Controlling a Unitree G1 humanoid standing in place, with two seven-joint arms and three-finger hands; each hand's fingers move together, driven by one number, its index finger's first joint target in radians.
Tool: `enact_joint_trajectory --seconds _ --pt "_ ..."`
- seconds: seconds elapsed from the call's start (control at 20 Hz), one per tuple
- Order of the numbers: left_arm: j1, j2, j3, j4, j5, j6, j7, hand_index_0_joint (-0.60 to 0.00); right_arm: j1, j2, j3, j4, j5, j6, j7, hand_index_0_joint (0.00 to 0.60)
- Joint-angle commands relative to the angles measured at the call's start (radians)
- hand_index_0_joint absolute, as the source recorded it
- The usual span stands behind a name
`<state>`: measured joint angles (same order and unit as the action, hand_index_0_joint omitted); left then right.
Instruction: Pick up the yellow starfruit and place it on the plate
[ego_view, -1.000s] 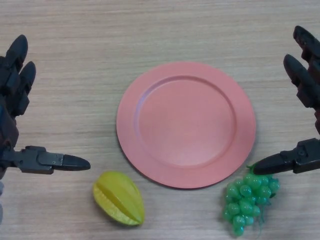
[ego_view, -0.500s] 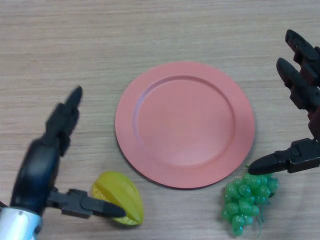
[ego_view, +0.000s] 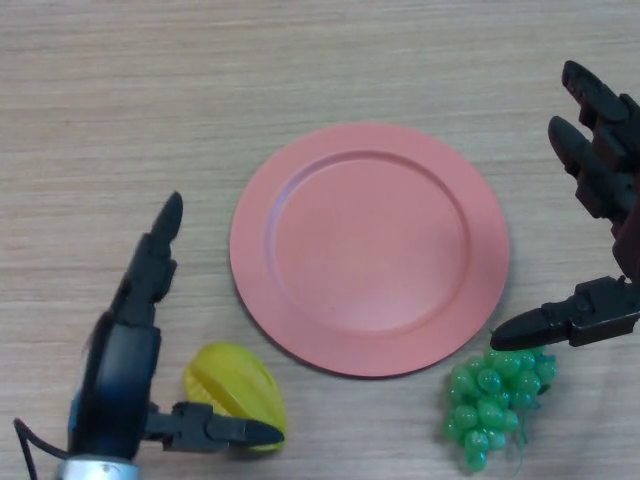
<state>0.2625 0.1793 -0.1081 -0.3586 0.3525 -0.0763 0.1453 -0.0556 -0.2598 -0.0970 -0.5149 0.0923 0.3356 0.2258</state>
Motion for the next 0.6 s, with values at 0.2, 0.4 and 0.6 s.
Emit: enact_joint_trajectory --seconds 0.2,0.4,0.6 --pt "0.009 0.023 -0.027 0.052 0.085 -0.203 0.156 0.000 -0.021 -0.024 -0.060 -0.083 0.026 -0.119 -0.013 0.000" --pt "0.018 0.028 -0.078 0.117 0.088 -0.228 0.171 0.000 -0.018 -0.022 -0.058 -0.092 0.023 -0.115 -0.018 0.000" --pt "0.027 0.036 -0.105 0.182 0.098 -0.257 0.200 0.000 -0.005 -0.020 -0.062 -0.108 0.028 -0.115 -0.017 0.000"
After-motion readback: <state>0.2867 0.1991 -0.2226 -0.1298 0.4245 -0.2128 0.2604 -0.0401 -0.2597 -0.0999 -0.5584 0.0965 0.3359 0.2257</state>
